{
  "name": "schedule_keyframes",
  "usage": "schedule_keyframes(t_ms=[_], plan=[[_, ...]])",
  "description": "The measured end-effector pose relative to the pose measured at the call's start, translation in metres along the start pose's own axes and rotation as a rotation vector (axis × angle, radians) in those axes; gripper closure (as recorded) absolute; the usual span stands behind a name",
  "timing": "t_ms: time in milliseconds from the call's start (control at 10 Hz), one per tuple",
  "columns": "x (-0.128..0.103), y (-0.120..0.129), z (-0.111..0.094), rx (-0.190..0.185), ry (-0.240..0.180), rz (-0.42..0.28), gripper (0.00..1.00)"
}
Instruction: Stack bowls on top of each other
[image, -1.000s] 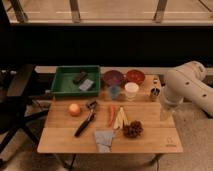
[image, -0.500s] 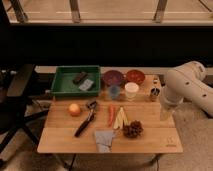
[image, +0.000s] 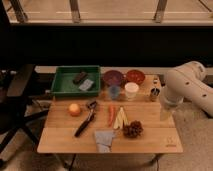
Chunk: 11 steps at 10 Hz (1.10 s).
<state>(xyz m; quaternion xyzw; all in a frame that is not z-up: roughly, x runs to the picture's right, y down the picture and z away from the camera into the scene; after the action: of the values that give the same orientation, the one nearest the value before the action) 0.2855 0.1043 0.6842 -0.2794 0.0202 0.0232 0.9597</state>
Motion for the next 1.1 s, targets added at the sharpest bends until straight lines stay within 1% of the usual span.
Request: schedule_keyframes(t_ms=[800,1000,1100], plan=[[0.000,-0.001,0.000,0.002,-0.001,0.001,0.35],[-0.007,-0.012,0.004,0.067,-0.069,0.036,0.35],[-0.012,-0.022,0.007,0.109,-0.109,0.053,0.35]])
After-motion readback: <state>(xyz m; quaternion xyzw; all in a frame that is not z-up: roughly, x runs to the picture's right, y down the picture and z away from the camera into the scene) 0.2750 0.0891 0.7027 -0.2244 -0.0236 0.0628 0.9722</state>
